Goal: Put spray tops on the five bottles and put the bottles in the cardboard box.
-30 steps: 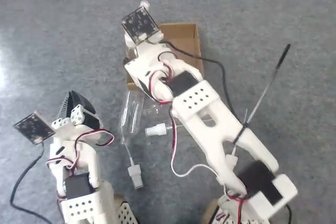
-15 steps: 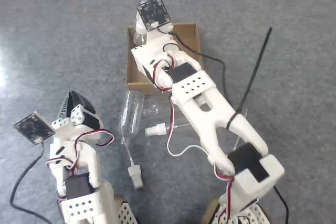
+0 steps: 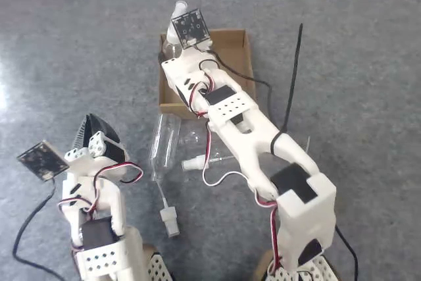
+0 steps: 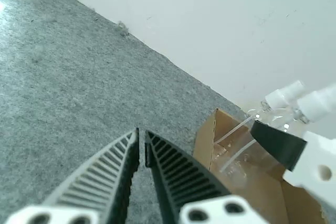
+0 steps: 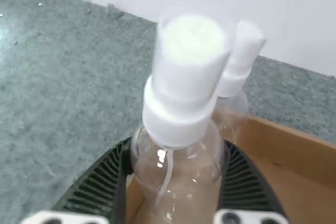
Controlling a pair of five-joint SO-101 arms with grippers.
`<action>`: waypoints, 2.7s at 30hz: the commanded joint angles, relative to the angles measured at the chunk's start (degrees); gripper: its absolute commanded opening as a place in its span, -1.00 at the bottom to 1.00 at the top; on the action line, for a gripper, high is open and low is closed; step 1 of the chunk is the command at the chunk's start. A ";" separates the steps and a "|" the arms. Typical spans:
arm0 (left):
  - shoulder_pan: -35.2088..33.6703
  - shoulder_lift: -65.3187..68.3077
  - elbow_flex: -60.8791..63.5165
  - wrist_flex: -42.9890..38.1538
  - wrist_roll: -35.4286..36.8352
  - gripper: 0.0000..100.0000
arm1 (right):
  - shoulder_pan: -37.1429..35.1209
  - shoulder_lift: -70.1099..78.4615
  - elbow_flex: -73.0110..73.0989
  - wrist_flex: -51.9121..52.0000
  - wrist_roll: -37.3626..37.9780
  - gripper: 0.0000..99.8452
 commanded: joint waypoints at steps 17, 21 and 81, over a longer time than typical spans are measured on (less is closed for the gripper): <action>-0.26 -0.88 -0.57 -0.44 -0.35 -0.97 | 0.84 7.69 -5.63 -11.91 -0.09 -0.78; -0.26 -0.88 -0.57 -0.44 -0.35 -0.97 | 0.92 8.75 -6.07 -11.82 0.00 -0.78; -0.26 -0.88 -0.57 -0.44 -0.35 -0.97 | -1.19 14.73 -9.41 -6.55 2.64 -0.52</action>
